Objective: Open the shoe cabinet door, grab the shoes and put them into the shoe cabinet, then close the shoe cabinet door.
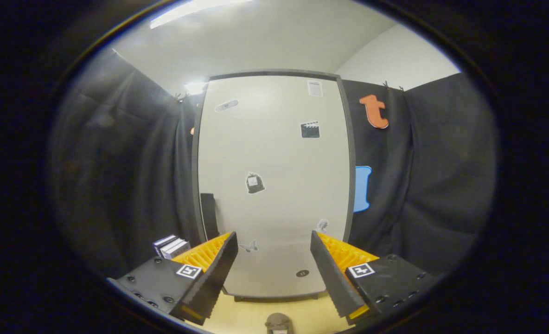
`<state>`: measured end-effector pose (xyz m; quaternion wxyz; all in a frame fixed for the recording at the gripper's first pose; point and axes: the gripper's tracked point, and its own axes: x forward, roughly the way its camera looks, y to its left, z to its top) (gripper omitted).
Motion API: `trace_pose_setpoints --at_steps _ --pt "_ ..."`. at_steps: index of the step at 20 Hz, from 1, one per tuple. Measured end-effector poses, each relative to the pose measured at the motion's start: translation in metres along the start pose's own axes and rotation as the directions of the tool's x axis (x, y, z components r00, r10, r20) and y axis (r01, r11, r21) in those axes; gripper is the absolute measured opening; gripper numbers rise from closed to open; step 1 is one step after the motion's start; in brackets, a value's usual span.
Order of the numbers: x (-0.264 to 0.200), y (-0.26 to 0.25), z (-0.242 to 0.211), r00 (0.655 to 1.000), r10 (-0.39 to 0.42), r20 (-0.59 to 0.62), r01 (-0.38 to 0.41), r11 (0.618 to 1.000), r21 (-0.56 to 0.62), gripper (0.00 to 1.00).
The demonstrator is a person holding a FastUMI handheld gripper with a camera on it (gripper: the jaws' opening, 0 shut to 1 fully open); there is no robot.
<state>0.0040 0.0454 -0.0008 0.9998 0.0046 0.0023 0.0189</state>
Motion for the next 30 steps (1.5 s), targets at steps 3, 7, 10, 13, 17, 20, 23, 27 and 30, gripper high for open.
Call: trace_pose_setpoints --at_steps 3,7,10,13,17,20,23,27,30 --pt "0.008 0.015 -0.002 1.000 -0.002 0.005 0.001 1.000 0.015 0.98" --pt "0.021 0.041 -0.006 1.000 0.011 -0.002 -0.011 1.000 0.014 0.98" --pt "0.038 0.067 -0.010 1.000 0.028 -0.004 -0.028 0.999 0.030 0.98" --pt "0.059 0.097 -0.016 0.999 0.050 -0.009 -0.050 0.998 0.036 0.98" --pt "0.091 0.128 -0.023 0.998 0.055 -0.006 -0.055 0.997 0.045 0.98" --pt "0.115 0.141 -0.028 0.999 0.043 -0.008 -0.043 0.998 0.055 0.94" --pt "0.133 0.146 -0.033 1.000 0.023 -0.014 -0.022 0.998 0.059 0.89" --pt "0.150 0.145 -0.037 1.000 -0.017 -0.020 0.018 0.999 0.048 0.75" --pt "0.161 0.146 -0.037 1.000 -0.023 -0.013 0.024 0.998 0.054 0.59"
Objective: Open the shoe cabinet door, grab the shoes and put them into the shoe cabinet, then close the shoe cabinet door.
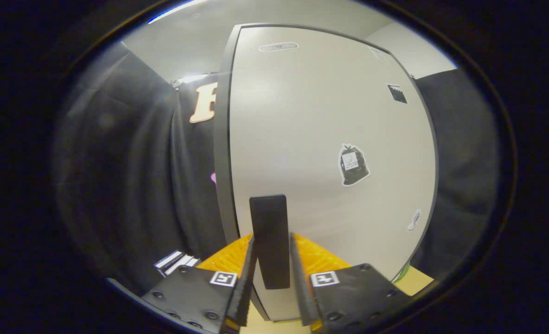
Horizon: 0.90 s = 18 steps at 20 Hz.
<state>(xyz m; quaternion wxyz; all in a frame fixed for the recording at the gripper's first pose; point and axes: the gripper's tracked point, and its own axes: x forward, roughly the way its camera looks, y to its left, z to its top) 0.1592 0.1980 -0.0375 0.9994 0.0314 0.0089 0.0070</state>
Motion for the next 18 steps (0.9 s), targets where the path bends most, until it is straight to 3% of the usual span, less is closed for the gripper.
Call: trace_pose_setpoints --at_steps 5,7,8,9,13,18 --pt "-0.006 0.004 0.003 1.000 -0.003 0.022 0.003 1.000 -0.017 0.32" --pt "-0.006 0.004 0.003 1.000 -0.013 0.016 0.013 1.000 -0.024 0.32" --pt "-0.006 0.004 0.004 1.000 -0.019 0.017 0.020 0.999 -0.027 0.24" --pt "-0.004 0.003 0.002 1.000 -0.023 0.017 0.023 0.999 -0.026 0.23" --pt "-0.009 0.003 0.003 1.000 -0.007 0.009 0.007 1.000 -0.022 0.07" --pt "-0.036 -0.004 0.003 0.999 0.050 -0.012 -0.050 0.999 -0.002 0.08"
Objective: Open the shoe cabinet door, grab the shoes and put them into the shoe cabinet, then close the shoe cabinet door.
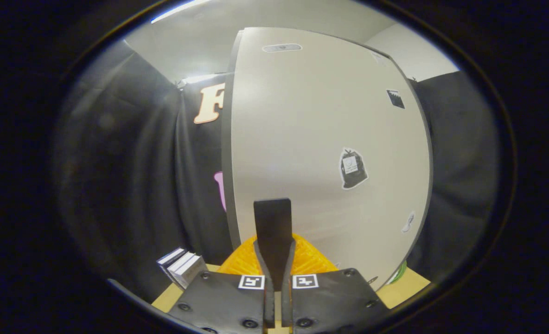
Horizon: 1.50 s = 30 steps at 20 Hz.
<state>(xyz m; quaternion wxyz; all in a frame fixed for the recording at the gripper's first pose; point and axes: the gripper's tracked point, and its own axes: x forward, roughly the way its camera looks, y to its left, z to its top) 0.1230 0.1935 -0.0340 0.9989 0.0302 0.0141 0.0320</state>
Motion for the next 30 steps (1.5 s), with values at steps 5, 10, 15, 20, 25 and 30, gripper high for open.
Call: trace_pose_setpoints --at_steps 5,10,15,20,25,30 --pt "-0.047 -0.019 0.001 0.997 0.068 -0.020 -0.068 0.998 0.001 0.07" --pt "-0.094 -0.044 0.004 0.984 0.172 -0.039 -0.172 0.985 0.000 0.07" --pt "-0.123 -0.074 0.005 0.962 0.262 -0.072 -0.265 0.964 -0.029 0.07" --pt "-0.152 -0.115 0.009 0.955 0.285 -0.082 -0.289 0.957 -0.033 0.07" --pt "-0.173 -0.159 0.013 0.968 0.237 -0.082 -0.241 0.970 -0.035 0.07" --pt "-0.183 -0.212 0.020 0.989 0.130 -0.073 -0.134 0.989 -0.055 0.06"
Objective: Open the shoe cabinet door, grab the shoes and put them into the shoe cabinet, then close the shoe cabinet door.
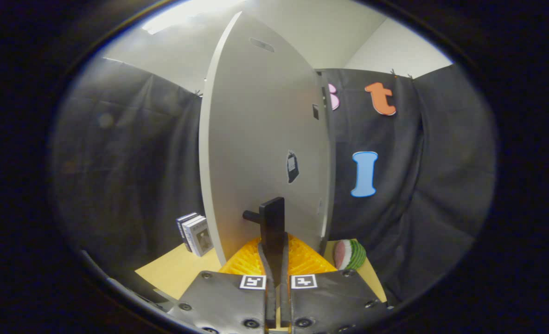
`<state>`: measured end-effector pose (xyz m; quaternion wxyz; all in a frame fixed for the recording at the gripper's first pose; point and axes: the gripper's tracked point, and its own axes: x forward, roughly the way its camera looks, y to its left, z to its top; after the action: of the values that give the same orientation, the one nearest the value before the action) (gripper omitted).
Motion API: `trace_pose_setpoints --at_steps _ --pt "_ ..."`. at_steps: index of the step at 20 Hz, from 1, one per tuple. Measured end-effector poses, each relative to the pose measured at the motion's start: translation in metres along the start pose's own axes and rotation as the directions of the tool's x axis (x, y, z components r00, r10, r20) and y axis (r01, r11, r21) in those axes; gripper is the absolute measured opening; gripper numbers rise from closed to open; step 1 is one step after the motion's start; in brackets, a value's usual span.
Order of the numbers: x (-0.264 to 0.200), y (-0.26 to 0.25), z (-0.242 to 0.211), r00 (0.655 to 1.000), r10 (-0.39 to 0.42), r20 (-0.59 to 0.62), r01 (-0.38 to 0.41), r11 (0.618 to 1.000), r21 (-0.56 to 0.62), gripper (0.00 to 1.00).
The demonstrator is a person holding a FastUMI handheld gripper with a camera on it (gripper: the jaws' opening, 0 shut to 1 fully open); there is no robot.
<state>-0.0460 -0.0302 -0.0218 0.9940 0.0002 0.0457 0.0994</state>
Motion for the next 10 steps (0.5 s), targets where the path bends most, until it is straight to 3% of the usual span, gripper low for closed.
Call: trace_pose_setpoints --at_steps 5,10 --pt "-0.009 -0.059 0.000 0.993 -0.114 -0.001 0.114 0.993 0.039 0.04" --pt "-0.012 -0.107 0.006 0.986 -0.165 0.007 0.164 0.986 0.040 0.02"
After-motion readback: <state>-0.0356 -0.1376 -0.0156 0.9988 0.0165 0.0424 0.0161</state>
